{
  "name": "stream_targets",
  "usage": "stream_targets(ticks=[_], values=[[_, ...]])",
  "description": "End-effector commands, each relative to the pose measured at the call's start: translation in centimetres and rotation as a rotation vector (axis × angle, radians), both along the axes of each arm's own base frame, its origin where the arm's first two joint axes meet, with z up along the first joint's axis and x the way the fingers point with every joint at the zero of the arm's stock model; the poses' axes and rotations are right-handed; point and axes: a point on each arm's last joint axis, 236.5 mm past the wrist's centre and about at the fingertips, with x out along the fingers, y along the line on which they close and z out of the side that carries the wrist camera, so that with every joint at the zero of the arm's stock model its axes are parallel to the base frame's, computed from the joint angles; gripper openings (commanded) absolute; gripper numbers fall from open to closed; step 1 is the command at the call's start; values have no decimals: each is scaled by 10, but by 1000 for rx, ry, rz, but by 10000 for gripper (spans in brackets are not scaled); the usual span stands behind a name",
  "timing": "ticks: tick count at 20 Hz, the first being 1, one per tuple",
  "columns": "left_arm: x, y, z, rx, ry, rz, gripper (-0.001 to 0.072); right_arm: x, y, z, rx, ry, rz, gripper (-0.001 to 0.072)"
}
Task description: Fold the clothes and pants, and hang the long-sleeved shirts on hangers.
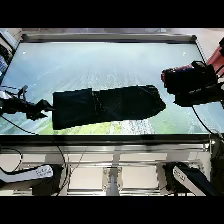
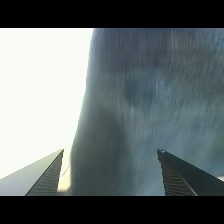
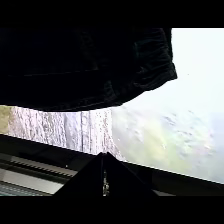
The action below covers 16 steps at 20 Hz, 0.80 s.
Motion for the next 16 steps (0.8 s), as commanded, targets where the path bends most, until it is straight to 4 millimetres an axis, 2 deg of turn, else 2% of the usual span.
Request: stream_targets(ticks=[1, 5, 7, 10, 12, 13, 15, 16], values=[[28, -9, -17, -93, -50, 80, 673, 0, 9, 4, 38, -12, 7, 38], [30, -18, -43, -106, -5, 70, 664, 0, 9, 4, 38, -14, 6, 38], [30, -19, -48, -104, 2, 70, 570, 1, 9, 5, 37, -19, 4, 38], [34, -23, -49, -92, -7, 59, 375, 5, 8, 6, 36, -34, 0, 38], [32, -33, -47, -99, 0, 30, 59, 6, 8, 6, 35, -40, -2, 38], [31, -37, -41, -110, 3, 7, 23, 6, 8, 6, 35, -40, -2, 38], [32, -40, -16, -122, -6, -44, 21, 6, 8, 6, 34, -40, -3, 38], [31, -34, -1, -94, -7, -77, 21, 6, 8, 6, 34, -40, -3, 38]])
